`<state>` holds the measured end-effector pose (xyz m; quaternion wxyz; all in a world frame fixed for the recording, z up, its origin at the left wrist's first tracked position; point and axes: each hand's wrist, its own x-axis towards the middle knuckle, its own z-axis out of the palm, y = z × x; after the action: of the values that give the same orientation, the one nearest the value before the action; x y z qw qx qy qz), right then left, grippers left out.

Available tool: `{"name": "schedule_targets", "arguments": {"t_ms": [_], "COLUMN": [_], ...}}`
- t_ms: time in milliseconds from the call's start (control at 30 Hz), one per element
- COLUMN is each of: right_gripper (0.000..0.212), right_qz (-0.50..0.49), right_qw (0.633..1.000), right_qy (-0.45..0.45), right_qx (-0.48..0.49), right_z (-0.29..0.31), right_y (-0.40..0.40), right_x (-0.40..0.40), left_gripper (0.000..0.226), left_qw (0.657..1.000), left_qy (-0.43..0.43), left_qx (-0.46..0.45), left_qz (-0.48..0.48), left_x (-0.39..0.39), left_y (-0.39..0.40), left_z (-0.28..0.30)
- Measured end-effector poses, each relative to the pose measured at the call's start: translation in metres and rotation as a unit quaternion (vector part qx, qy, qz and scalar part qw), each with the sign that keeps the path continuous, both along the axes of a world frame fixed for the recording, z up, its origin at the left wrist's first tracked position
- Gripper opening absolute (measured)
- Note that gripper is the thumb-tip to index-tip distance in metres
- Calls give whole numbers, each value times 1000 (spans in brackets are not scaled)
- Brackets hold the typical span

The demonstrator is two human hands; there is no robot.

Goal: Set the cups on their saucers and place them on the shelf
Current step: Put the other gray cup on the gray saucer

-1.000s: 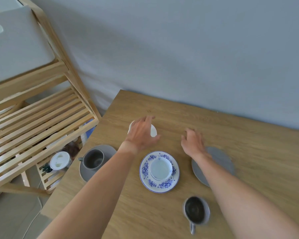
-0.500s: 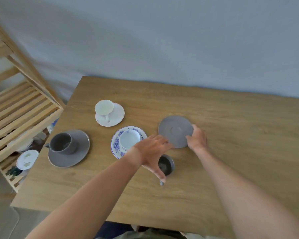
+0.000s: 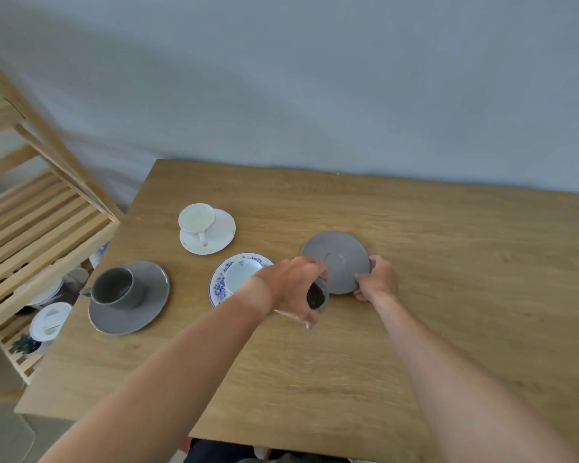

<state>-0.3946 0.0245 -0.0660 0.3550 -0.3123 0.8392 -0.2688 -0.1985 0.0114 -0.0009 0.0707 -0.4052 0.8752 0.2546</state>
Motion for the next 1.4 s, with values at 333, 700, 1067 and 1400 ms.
{"name": "schedule_targets", "arguments": {"t_ms": [333, 700, 1067, 1400], "right_gripper": [36, 23, 21, 24], "right_qz": [-41, -126, -171, -191], "right_qw": [989, 978, 971, 952], "right_qy": [-134, -161, -165, -237], "right_qx": [-48, -44, -13, -43], "right_z": [2, -5, -8, -4], "right_y": [9, 2, -3, 2], "right_x": [17, 18, 19, 21], "left_gripper": [74, 77, 56, 19], "left_qw": [994, 990, 929, 891], "left_qy": [60, 101, 132, 238], "left_qx": [-6, 8, 19, 86], "left_qz": [94, 94, 346, 376], "left_x": [-25, -45, -42, -41], "left_y": [-57, -65, -27, -44], "left_z": [-6, -22, -37, -53]}}
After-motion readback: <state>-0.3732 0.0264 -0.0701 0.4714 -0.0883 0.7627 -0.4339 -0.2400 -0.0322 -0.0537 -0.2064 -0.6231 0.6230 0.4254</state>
